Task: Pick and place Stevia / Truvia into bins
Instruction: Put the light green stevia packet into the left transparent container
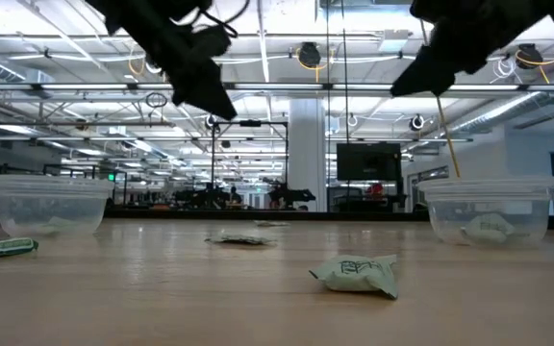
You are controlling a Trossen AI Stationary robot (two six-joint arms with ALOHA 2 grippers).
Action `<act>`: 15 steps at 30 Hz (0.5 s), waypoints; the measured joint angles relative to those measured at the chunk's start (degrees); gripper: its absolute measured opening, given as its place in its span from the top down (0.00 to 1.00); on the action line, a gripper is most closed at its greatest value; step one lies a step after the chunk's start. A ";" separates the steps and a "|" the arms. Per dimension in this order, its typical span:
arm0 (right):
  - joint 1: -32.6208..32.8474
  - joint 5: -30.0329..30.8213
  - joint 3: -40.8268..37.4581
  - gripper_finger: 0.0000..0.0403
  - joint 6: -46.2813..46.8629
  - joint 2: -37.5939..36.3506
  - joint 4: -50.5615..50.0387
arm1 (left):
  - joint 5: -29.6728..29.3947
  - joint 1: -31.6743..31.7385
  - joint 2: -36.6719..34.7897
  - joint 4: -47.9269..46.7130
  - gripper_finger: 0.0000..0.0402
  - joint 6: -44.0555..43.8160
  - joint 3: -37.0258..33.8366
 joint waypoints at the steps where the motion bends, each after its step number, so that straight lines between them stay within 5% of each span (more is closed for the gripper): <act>1: 0.00 3.15 -1.75 0.82 -0.94 -0.10 3.76 | 0.00 0.03 1.63 1.65 0.84 -0.85 0.00; 7: -0.04 10.19 -13.60 0.81 -4.60 -0.48 26.54 | -0.02 1.81 11.88 10.94 0.84 -8.30 0.00; 15: -1.60 10.23 -17.43 0.81 -6.96 -5.34 35.54 | -1.54 6.41 22.86 18.25 0.84 -18.43 0.00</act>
